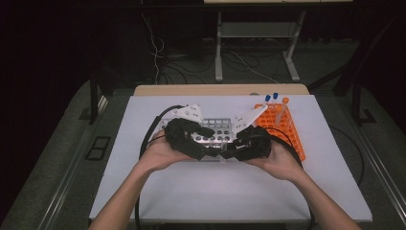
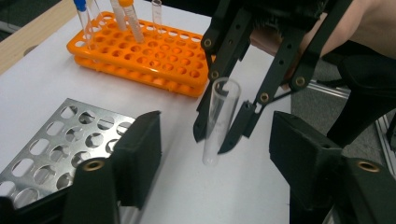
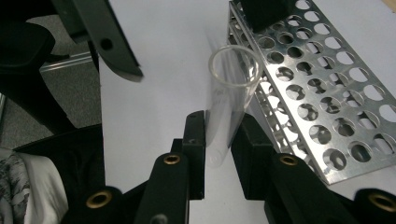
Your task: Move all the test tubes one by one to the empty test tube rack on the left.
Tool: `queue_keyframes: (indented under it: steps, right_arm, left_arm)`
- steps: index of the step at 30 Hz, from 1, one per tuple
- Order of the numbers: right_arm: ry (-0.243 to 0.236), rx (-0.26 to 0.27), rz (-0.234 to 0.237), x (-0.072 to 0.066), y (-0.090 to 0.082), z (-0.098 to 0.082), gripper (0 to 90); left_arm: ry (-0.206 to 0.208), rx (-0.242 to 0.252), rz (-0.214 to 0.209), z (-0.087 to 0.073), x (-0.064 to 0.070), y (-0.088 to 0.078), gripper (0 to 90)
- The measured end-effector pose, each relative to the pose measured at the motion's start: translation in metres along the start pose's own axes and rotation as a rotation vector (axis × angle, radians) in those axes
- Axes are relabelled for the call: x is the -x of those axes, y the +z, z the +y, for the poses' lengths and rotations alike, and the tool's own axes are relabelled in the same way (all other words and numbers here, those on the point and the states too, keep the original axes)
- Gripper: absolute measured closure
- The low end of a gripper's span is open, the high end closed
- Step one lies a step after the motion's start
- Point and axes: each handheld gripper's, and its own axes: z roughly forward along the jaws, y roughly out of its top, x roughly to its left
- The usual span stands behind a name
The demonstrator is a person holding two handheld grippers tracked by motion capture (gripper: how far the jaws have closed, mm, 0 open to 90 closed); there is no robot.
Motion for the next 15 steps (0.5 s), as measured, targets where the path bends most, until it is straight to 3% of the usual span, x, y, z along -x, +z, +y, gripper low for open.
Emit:
queue_keyframes:
  steps: [15]
  right_arm:
    - [-0.013,-0.011,0.026,-0.003,0.017,0.001,75.0]
  left_arm:
    - [0.033,-0.084,-0.029,0.006,-0.003,0.013,63.4]
